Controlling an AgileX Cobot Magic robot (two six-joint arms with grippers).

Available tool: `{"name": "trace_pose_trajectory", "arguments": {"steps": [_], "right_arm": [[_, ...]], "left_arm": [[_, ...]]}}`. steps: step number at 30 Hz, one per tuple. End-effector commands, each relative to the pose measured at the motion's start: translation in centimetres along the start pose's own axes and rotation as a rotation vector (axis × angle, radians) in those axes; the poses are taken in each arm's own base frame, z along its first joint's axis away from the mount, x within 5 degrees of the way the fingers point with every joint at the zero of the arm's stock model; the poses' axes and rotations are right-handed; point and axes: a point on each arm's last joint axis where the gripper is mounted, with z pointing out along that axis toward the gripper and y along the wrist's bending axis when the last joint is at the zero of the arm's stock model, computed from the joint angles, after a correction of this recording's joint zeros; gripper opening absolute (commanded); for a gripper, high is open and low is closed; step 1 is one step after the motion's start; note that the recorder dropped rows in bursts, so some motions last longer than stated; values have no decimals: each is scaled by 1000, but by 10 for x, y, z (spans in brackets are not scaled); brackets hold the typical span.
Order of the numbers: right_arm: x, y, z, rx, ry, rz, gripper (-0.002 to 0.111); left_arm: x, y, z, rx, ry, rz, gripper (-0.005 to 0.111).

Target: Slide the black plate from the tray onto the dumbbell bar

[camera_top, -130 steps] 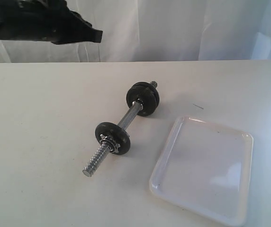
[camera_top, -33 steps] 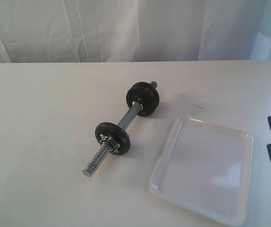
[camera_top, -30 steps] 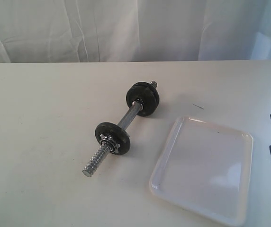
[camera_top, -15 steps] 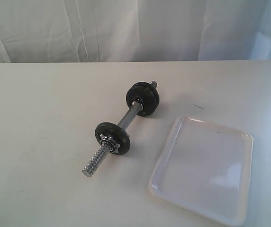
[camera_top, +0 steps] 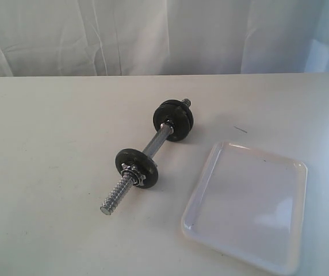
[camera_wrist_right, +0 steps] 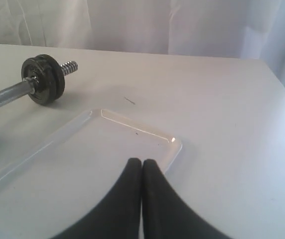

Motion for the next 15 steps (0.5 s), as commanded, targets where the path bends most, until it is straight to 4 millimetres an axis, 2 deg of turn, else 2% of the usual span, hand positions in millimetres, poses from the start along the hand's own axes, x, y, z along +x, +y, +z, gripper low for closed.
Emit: {"name": "trace_pose_trajectory", "arguments": {"steps": [1, 5, 15], "right_arm": [[15, -1, 6, 11, 17, 31, 0], [22, -2, 10, 12, 22, 33, 0], [21, -2, 10, 13, 5, 31, 0]], "left_arm": [[1, 0, 0, -2, 1, -13, 0], [1, 0, 0, -2, 1, -13, 0], [1, 0, 0, -2, 1, -13, 0]]}}
